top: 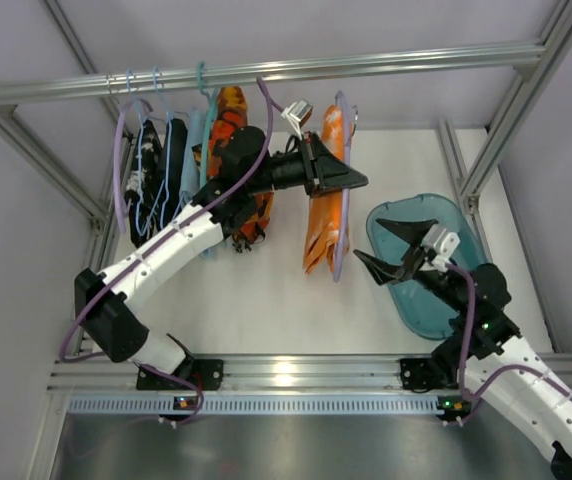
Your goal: Remove the trousers from the hanger
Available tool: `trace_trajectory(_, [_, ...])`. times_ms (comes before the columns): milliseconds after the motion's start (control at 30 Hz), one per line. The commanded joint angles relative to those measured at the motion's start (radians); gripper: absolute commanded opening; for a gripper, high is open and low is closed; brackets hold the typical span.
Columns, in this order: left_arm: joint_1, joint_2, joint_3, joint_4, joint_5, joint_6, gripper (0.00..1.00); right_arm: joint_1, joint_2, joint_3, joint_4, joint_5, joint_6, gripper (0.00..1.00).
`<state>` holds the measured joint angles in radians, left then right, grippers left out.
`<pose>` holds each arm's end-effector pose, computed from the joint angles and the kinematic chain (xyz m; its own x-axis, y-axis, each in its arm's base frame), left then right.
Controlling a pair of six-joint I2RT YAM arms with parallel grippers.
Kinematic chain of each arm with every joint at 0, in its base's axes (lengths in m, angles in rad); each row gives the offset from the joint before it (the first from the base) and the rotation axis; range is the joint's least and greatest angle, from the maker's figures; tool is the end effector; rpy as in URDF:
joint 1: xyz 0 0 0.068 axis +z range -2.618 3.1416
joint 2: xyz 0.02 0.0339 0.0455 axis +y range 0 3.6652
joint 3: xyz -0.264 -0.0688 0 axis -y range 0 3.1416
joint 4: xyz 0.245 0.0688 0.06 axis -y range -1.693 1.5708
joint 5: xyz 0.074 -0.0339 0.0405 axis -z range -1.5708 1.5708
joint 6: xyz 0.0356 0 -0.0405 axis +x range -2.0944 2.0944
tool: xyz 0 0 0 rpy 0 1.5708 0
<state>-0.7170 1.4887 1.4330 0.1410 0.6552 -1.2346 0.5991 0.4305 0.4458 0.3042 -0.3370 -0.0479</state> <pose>0.2482 -0.2451 0.4316 -0.9027 -0.2061 -0.3777 0.3835 0.0127 -0.9235 0.0977 0.0809 0.3212 0.2970 0.1481 -0.9433 -0.7781 0.6102 -0.1492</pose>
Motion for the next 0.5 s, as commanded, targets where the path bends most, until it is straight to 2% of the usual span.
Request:
trace_trajectory(0, [-0.001,-0.025,0.11,0.183,-0.023,0.0,0.0,-0.001,0.013,-0.047,0.125,-0.007,-0.104,0.76])
trace_trajectory(200, [0.001,-0.03,0.087,0.17,-0.026,0.014,0.0,0.014,0.117,-0.071,0.261,0.03,-0.119,0.8])
trace_trajectory(467, [0.005,-0.005,0.104,0.169,-0.023,0.024,0.0,0.042,0.194,-0.068,0.342,0.039,-0.095,0.82])
